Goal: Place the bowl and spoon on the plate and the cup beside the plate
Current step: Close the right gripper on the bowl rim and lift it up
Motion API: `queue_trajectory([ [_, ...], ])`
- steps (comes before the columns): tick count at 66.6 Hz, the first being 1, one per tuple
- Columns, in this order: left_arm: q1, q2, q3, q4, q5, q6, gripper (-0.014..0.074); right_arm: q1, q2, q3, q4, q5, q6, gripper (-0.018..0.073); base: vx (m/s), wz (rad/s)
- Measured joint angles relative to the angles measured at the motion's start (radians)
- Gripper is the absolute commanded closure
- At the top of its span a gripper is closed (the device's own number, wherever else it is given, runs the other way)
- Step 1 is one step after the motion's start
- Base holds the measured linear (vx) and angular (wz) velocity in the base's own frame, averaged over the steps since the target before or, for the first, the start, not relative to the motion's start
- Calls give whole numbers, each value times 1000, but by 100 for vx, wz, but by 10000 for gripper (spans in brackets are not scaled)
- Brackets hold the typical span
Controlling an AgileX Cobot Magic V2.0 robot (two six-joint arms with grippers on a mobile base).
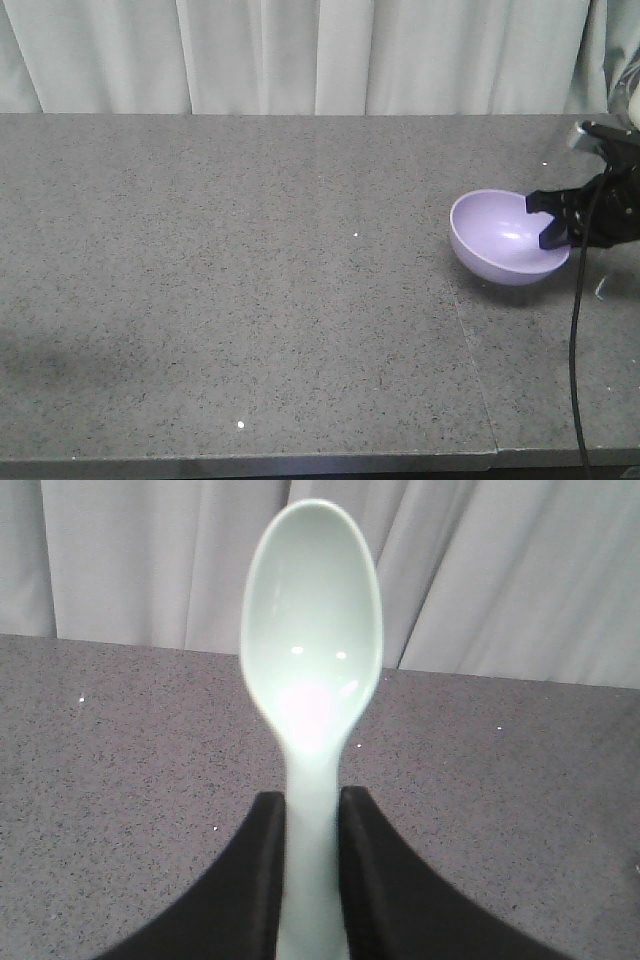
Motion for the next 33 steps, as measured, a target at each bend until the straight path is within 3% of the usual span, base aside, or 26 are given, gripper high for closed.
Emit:
queue_trajectory([
  [21,0,0,0,0,0,0,602,-2,-309,-207,355,175,-190,568,0,0],
  [33,0,0,0,0,0,0,602,-2,-450,-220,414,202,-209,568,0,0],
])
